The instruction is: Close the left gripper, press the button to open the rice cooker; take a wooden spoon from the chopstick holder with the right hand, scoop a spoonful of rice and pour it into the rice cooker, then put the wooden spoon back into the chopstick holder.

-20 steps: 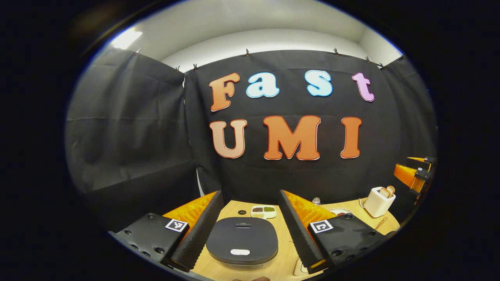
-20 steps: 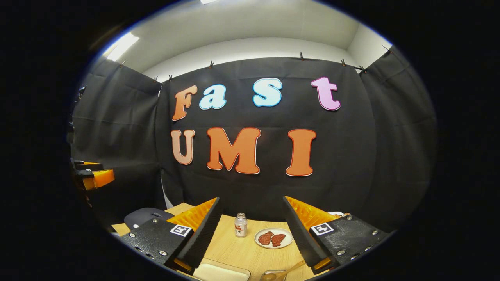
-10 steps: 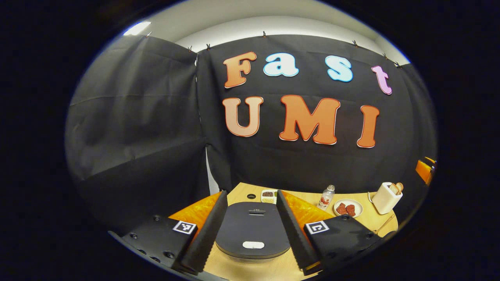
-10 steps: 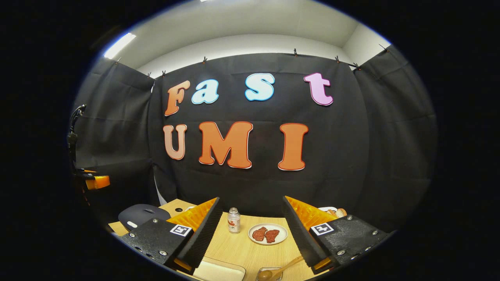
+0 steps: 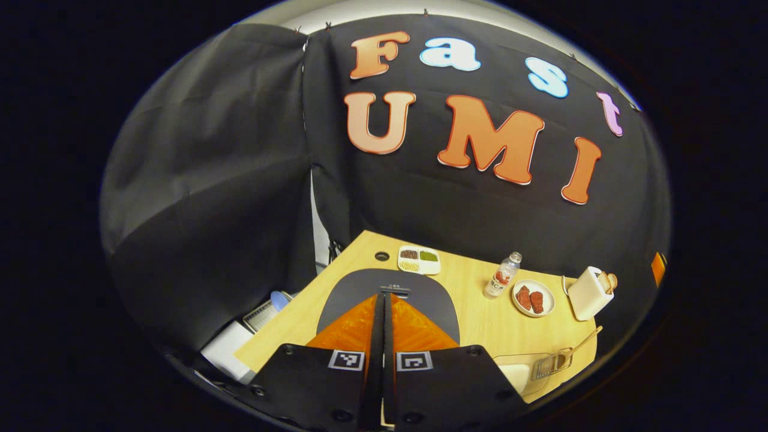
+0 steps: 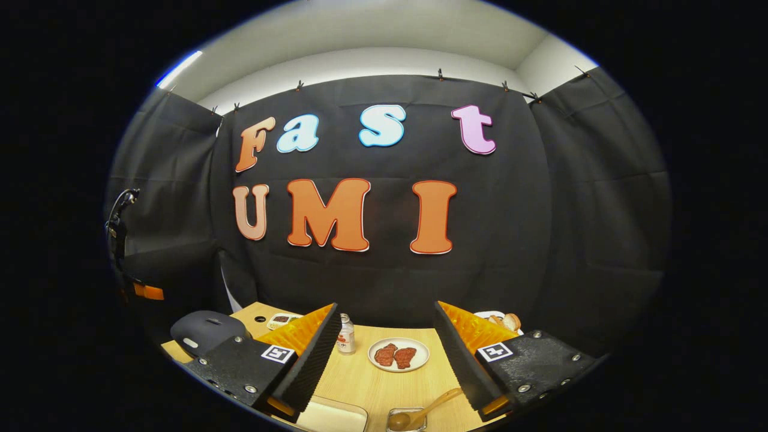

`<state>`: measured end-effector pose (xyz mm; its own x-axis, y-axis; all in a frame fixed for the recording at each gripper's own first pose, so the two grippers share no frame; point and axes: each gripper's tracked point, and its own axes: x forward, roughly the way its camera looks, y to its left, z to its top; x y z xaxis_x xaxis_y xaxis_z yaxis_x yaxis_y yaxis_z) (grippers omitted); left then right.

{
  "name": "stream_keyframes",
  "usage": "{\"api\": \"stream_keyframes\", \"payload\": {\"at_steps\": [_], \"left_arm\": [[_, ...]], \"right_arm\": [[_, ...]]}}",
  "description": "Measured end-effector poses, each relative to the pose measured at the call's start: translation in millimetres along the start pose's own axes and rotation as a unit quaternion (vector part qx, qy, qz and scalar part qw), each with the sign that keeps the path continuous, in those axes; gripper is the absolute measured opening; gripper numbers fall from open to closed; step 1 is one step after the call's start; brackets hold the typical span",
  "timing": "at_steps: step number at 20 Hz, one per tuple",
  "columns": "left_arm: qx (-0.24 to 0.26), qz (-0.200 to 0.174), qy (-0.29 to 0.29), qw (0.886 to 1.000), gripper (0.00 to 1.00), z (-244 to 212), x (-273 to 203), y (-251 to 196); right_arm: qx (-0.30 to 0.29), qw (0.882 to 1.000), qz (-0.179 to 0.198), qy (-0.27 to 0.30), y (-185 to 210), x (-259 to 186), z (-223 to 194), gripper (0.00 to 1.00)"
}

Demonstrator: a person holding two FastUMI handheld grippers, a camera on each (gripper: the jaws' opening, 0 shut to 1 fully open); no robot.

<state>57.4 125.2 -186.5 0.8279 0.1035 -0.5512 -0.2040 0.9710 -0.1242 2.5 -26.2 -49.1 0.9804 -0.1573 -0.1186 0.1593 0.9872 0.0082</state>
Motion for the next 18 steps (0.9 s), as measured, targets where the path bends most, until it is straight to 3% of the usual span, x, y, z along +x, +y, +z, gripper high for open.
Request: {"api": "stream_keyframes", "payload": {"at_steps": [5,9,18], "left_arm": [[-0.060,-0.037,0.077,0.995,0.06,-8.8,30.4,-2.5],[-0.088,-0.050,0.174,0.980,0.06,-44.8,45.1,-7.9],[-0.090,-0.054,0.299,0.948,0.07,-118.4,49.8,-19.7]], "right_arm": [[-0.006,1.000,-0.026,0.007,-15.4,2.0,-6.7,0.95],[-0.013,0.999,-0.049,0.017,-31.3,-1.4,-15.8,0.95],[0.000,0.996,-0.079,0.047,-56.0,-7.5,-44.1,0.95]]}}
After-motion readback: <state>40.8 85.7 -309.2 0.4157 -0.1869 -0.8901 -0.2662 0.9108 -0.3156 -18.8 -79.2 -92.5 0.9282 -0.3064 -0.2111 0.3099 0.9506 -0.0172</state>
